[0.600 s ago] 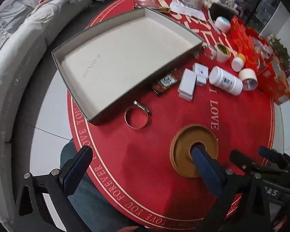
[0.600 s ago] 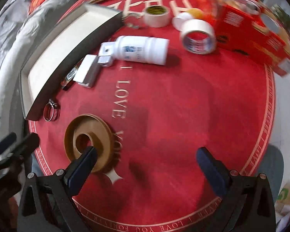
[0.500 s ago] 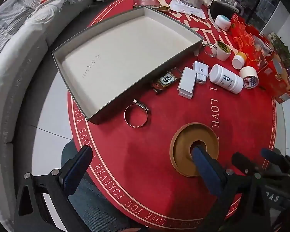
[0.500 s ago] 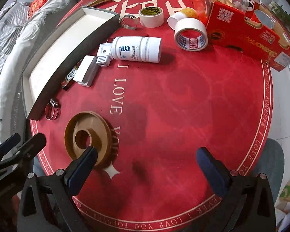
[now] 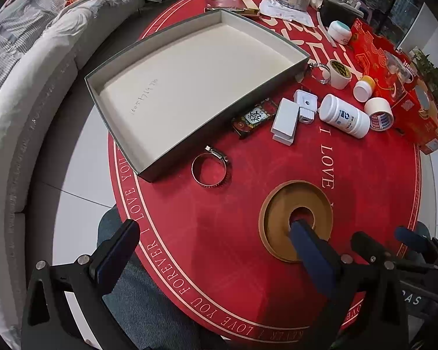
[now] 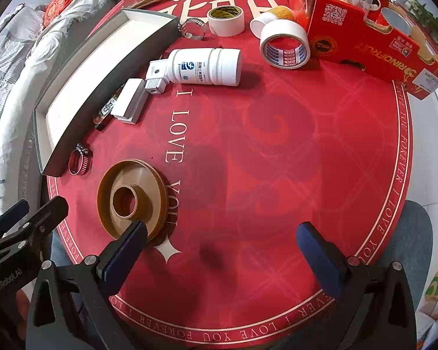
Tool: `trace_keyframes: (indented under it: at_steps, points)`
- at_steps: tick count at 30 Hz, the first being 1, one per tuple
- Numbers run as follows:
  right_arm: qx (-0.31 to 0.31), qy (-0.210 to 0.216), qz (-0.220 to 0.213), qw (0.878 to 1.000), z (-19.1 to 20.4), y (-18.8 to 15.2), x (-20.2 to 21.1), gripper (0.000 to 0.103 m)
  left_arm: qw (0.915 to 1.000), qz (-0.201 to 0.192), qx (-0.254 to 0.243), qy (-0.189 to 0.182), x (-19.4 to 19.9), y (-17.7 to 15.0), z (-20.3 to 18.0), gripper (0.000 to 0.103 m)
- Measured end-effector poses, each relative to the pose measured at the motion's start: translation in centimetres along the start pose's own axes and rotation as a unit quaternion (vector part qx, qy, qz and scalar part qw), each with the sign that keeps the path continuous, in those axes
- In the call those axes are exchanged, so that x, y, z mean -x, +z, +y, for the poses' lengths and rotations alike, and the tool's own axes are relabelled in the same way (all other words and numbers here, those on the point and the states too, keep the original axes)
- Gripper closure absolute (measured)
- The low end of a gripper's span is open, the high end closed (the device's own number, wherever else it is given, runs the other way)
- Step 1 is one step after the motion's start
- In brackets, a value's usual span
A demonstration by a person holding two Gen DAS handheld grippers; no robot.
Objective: Organize rigid objects
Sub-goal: 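Move right tool toward brown tape spool while left tool approaches metal hose clamp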
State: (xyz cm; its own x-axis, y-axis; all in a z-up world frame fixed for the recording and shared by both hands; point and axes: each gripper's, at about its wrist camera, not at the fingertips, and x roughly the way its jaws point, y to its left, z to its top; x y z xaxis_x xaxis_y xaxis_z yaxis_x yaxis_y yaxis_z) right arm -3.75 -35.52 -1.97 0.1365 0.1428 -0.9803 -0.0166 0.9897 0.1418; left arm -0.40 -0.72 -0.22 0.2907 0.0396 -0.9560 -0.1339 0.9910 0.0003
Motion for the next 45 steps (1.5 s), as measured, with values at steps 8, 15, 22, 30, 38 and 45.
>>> trace_keyframes:
  at_steps: [8,15,22,30,38,45]
  points:
    - [-0.018,0.001,0.015,1.0,1.1,2.9,0.7,0.0,1.0,0.007,0.006,-0.001,-0.4,0.0,0.2,0.0]
    - [-0.018,0.0,0.016,1.0,1.1,2.8,0.2,0.0,0.9999,0.009,0.012,-0.004,-0.8,0.1,0.4,0.0]
    - [-0.017,-0.001,0.024,1.0,1.6,2.9,-0.7,0.0,0.9996,0.014,0.021,-0.014,-1.3,0.3,0.9,0.0]
    - [-0.011,-0.003,0.019,1.0,2.4,3.7,-1.4,0.0,0.9996,0.015,0.02,-0.012,-1.8,0.8,0.6,0.0]
    - [-0.008,-0.009,0.021,1.0,2.9,4.3,-1.8,0.0,0.9968,0.048,0.041,-0.049,-4.1,2.0,0.5,0.0]
    - [0.0,-0.014,0.02,1.0,3.5,4.9,-2.2,0.0,0.9936,0.055,0.08,-0.057,-5.4,2.5,2.3,0.0]
